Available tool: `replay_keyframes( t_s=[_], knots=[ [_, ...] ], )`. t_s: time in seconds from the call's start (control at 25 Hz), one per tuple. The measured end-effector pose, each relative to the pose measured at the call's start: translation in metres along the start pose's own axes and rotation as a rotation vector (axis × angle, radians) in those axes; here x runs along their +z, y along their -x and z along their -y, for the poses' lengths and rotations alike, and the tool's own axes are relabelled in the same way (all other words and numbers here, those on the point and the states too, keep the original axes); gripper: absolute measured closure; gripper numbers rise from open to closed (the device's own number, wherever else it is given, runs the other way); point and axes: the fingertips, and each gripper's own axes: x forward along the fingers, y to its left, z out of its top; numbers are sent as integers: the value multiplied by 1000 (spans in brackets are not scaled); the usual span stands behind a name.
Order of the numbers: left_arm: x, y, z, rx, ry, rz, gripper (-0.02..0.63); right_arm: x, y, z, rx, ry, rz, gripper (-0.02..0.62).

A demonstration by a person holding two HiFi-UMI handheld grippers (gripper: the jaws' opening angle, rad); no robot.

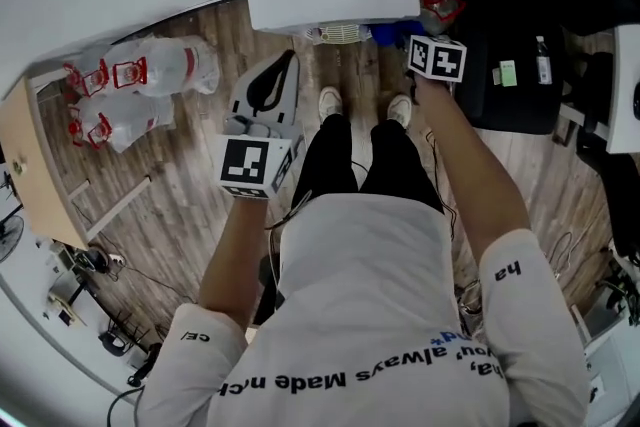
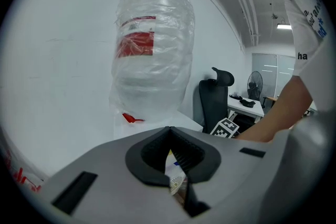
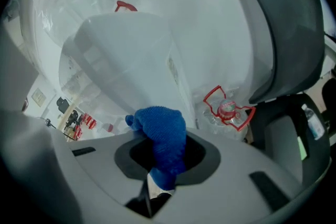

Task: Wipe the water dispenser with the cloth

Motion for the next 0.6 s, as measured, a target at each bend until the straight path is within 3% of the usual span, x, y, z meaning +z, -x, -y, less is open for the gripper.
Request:
replay_keyframes(
  t_s=[0.6],
  knots=[
    [-48,-17,-19,41,-6,20,588,-37,-70,18,2,5,-33,520]
  ],
)
